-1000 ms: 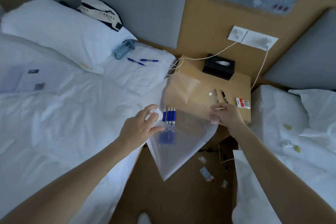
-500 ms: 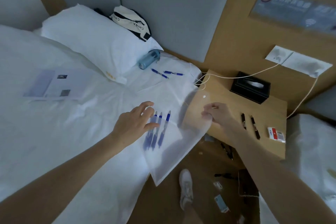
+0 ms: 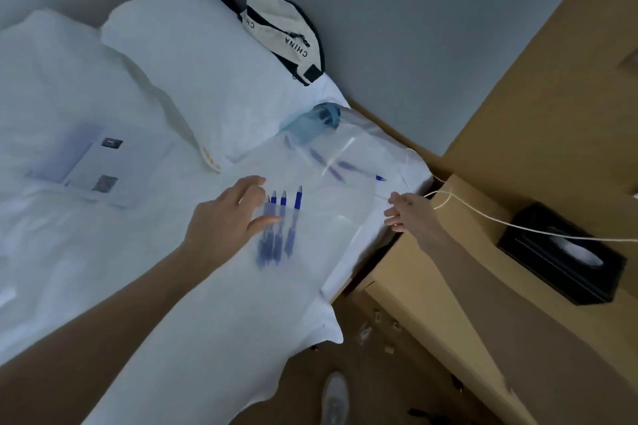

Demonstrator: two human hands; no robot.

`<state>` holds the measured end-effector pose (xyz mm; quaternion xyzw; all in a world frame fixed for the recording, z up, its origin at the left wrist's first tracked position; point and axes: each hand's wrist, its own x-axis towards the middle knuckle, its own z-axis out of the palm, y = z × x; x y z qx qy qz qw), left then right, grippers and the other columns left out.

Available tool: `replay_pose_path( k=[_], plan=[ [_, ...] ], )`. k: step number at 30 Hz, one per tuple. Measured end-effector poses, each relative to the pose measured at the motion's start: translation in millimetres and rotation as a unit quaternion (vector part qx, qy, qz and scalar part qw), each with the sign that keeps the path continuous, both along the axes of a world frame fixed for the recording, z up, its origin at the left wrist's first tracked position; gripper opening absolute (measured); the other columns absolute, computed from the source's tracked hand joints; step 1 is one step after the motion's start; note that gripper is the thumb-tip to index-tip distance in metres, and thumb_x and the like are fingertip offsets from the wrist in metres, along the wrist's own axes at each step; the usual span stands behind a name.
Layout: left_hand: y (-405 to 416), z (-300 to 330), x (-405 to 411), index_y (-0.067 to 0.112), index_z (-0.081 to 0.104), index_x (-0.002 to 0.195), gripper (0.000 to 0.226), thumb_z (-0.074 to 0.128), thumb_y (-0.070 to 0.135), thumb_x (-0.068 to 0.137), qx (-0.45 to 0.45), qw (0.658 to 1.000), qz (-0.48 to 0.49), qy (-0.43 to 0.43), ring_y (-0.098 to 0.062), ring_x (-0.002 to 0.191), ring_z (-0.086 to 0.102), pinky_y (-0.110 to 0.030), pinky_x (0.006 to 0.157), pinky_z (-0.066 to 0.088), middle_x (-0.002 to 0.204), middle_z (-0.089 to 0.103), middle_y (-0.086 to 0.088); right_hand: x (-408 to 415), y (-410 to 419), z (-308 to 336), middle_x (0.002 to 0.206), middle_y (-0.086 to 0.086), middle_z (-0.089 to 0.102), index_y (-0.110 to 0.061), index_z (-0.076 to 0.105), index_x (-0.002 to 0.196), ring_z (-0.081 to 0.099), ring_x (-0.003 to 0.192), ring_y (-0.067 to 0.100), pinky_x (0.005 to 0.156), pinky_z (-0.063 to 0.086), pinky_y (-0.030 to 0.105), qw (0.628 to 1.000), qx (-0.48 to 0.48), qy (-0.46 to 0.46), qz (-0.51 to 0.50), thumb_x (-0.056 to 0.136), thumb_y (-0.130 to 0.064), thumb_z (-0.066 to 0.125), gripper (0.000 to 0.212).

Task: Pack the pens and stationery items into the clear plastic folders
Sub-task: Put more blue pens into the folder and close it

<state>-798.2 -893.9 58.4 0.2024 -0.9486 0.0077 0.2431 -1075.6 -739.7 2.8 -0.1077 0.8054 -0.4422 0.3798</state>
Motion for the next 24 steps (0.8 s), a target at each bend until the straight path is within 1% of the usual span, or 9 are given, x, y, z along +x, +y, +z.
replay_pose_path(
  k=[6,9,11,13,15,17,20,22,24],
  plan=[
    [-34.3,-18.2,-29.1,0.018,0.039,0.087,0.042,0.036,0.060,0.087,0.024,0.998,0.049,-0.015,-0.017,0.049,0.056,-0.022,0.040,0.038,0.110,0.065,-0.003,-41.3,-65.5,-52.5,0.080,0.010,0.065,-0.008,0.059,0.097,0.062,0.063,0.022,0.059,0.048,0.028,0.998,0.023,0.028,0.049,0.093,-0.028,0.055,0.021],
    [-54.2,-22.7,-28.1,0.015,0.044,0.087,0.042,0.048,0.057,0.086,0.034,0.996,0.072,-0.026,-0.017,0.046,0.054,-0.026,0.044,0.040,0.111,0.063,-0.003,-50.7,-93.2,-78.9,0.076,0.009,0.062,-0.008,0.058,0.090,0.058,0.059,0.021,0.055,0.045,0.027,0.995,0.036,0.046,0.079,0.091,-0.024,0.057,0.016],
    [-70.0,-25.7,-24.4,0.011,0.051,0.093,0.048,0.047,0.058,0.086,0.030,0.995,0.084,-0.045,-0.018,0.047,0.051,-0.027,0.045,0.040,0.108,0.062,-0.002,-54.9,-111.6,-95.7,0.071,0.007,0.057,-0.010,0.056,0.085,0.052,0.053,0.018,0.050,0.041,0.026,0.992,0.051,0.063,0.100,0.088,-0.021,0.058,0.012],
    [-85.1,-28.9,-21.1,0.007,0.055,0.099,0.055,0.043,0.060,0.086,0.026,0.994,0.088,-0.065,-0.016,0.047,0.048,-0.024,0.048,0.037,0.104,0.061,-0.001,-59.1,-129.4,-113.4,0.073,0.008,0.054,-0.013,0.053,0.081,0.048,0.053,0.017,0.052,0.040,0.027,0.988,0.062,0.079,0.115,0.087,-0.020,0.059,0.011],
    [-99.2,-32.3,-18.1,0.005,0.056,0.102,0.054,0.050,0.056,0.086,0.027,0.992,0.089,-0.081,-0.019,0.046,0.050,-0.025,0.050,0.036,0.102,0.061,-0.004,-61.2,-144.0,-128.4,0.087,0.012,0.059,-0.011,0.056,0.088,0.055,0.070,0.022,0.069,0.048,0.033,0.981,0.074,0.109,0.141,0.087,-0.020,0.062,0.010],
    [-112.4,-35.4,-16.7,0.005,0.055,0.102,0.051,0.052,0.052,0.082,0.034,0.990,0.099,-0.089,-0.022,0.048,0.050,-0.031,0.052,0.040,0.101,0.061,-0.006,-61.8,-155.1,-139.6,0.107,0.015,0.062,-0.003,0.060,0.106,0.057,0.089,0.023,0.081,0.046,0.032,0.972,0.093,0.136,0.167,0.087,-0.020,0.065,0.026],
    [-127.3,-41.5,-16.6,0.005,0.054,0.102,0.051,0.051,0.051,0.081,0.047,0.988,0.118,-0.089,-0.017,0.053,0.042,-0.033,0.053,0.041,0.102,0.062,-0.006,-60.4,-168.9,-151.0,0.123,0.011,0.059,-0.002,0.057,0.122,0.057,0.110,0.027,0.080,0.038,0.022,0.953,0.134,0.180,0.203,0.087,-0.023,0.067,0.042],
    [-132.8,-46.7,-18.5,0.011,0.049,0.099,0.044,0.052,0.051,0.081,0.047,0.989,0.115,-0.085,-0.016,0.054,0.039,-0.033,0.054,0.039,0.105,0.063,-0.007,-60.5,-177.5,-159.8,0.124,0.012,0.060,-0.002,0.057,0.123,0.056,0.114,0.027,0.083,0.039,0.022,0.935,0.163,0.210,0.234,0.087,-0.026,0.067,0.045],
    [-135.6,-50.8,-21.9,0.019,0.040,0.094,0.038,0.052,0.052,0.081,0.041,0.990,0.104,-0.081,-0.020,0.052,0.044,-0.032,0.054,0.038,0.108,0.064,-0.007,-60.4,-183.2,-168.4,0.124,0.013,0.061,-0.002,0.057,0.123,0.056,0.115,0.028,0.089,0.042,0.027,0.924,0.179,0.233,0.245,0.087,-0.026,0.068,0.045]
  ],
)
